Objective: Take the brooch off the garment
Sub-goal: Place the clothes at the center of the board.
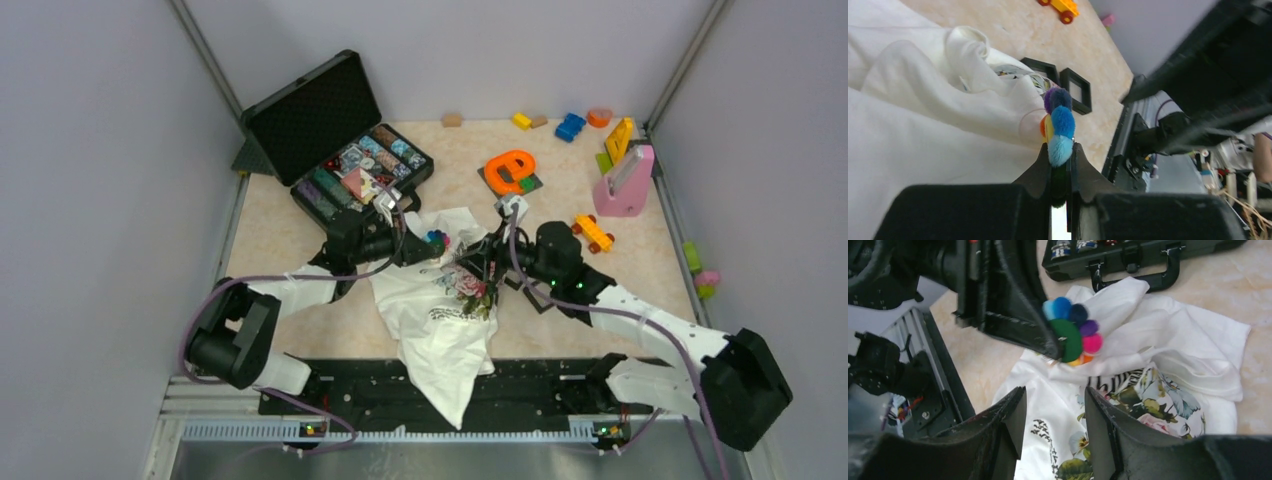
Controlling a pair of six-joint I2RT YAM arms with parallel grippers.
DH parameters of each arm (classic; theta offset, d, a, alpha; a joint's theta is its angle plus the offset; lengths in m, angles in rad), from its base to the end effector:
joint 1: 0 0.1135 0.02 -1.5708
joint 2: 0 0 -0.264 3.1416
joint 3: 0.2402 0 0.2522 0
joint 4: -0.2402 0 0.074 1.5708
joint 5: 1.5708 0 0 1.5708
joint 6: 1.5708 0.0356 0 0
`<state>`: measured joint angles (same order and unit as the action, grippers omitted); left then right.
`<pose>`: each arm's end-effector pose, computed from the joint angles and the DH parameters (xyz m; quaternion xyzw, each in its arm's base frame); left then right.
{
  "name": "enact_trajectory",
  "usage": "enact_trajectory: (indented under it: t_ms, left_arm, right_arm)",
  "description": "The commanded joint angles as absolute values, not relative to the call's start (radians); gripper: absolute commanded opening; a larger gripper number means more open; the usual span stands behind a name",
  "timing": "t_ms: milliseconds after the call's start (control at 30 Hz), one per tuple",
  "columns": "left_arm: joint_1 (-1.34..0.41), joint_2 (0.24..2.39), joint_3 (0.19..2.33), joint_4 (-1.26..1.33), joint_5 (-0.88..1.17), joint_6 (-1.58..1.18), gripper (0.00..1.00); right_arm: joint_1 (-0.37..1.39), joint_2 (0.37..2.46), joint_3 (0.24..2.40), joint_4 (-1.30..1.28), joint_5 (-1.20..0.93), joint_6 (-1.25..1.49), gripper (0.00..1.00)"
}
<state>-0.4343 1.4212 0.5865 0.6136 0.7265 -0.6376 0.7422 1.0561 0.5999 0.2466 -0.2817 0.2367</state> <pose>0.2511 -0.1425 0.2112 0.1468 0.7486 -0.5368 0.3604 0.1718 0.1710 0.2667 -0.2780 0.7230 0.3892 0.4986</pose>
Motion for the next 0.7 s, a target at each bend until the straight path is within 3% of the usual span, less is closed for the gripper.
enact_trajectory:
  t_ms: [0,267,467,667]
  left_arm:
    - [-0.434,1.453,0.552,0.893,0.9,-0.757,0.01]
    - [-0.435,1.526,0.59,0.95,1.033,-0.801,0.04]
    - [-0.437,1.527,0.593,0.915,1.065,-0.722,0.05]
    - [-0.437,1.494,0.574,0.962,1.097,-0.73,0.03]
  right_arm:
    - [0.598,1.133,0.521,0.487,-0.574,0.466,0.47]
    - [0.561,1.323,0.558,0.718,-0.697,0.498,0.61]
    - [0.525,1.313,0.516,0.811,-0.669,0.491,0.51]
    - [0.508,1.28,0.501,0.835,-0.668,0.461,0.5]
